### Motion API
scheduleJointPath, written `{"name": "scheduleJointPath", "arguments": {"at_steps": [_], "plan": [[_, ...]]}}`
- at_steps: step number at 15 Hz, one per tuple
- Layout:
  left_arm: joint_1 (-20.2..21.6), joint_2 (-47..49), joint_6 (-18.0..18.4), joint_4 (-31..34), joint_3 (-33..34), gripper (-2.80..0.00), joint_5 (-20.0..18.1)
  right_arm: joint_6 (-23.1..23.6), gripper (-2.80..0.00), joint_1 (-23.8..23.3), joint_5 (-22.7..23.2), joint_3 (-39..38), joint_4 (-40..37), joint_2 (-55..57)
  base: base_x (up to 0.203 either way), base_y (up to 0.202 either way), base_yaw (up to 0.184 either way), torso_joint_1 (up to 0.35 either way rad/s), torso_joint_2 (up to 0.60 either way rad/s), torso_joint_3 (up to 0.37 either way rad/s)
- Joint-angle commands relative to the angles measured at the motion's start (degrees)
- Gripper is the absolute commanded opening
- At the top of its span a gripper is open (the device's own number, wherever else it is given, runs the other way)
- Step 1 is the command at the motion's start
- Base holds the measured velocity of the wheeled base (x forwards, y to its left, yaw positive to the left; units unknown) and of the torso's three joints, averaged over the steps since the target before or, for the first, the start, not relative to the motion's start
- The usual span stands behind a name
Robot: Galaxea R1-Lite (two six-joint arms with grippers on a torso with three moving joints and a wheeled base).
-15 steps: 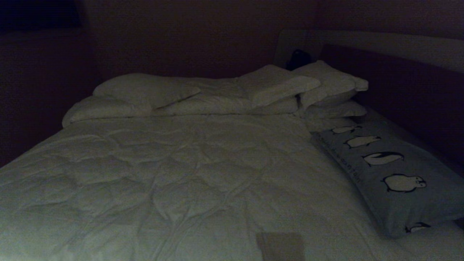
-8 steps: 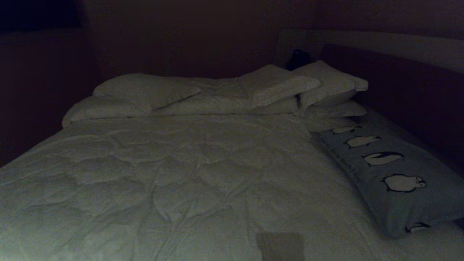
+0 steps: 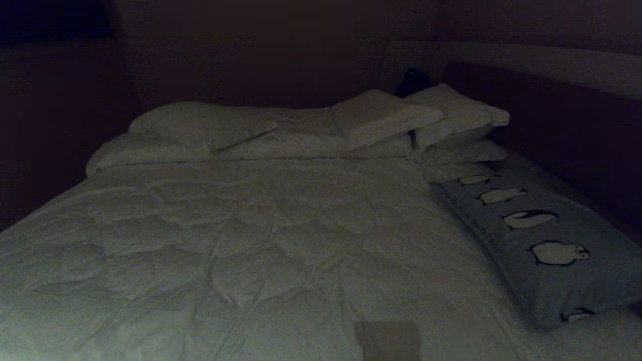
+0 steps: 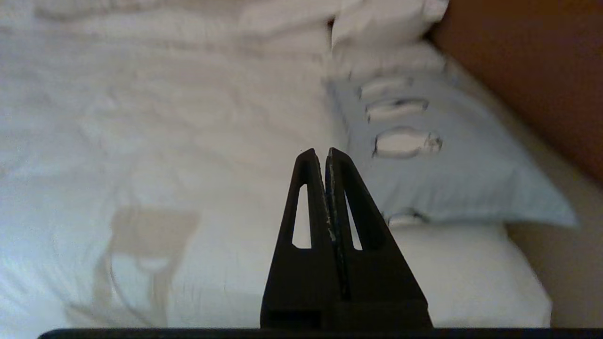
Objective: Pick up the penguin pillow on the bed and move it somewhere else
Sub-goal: Move to the foot of the bed
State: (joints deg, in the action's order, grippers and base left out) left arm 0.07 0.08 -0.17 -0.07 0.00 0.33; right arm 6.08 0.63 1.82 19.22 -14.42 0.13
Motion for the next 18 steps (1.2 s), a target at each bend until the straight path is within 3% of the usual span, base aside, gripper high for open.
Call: {"name": "scheduleJointPath", "arguments": {"at_steps": [1, 18], "plan": [[0.0, 0.0, 0.1, 0.0, 0.0, -2.8, 0.0, 0.1, -2.8, 0.1, 0.0, -1.8, -0.2, 0.0, 0.0, 0.0, 0.0, 0.0, 0.0, 0.0], [0.0, 0.0, 0.0, 0.0, 0.0, -2.8, 0.0, -1.8, -2.8, 0.1, -0.2, -13.1, 1.0, 0.0, 0.0, 0.0, 0.0, 0.0, 0.0, 0.0]]}}
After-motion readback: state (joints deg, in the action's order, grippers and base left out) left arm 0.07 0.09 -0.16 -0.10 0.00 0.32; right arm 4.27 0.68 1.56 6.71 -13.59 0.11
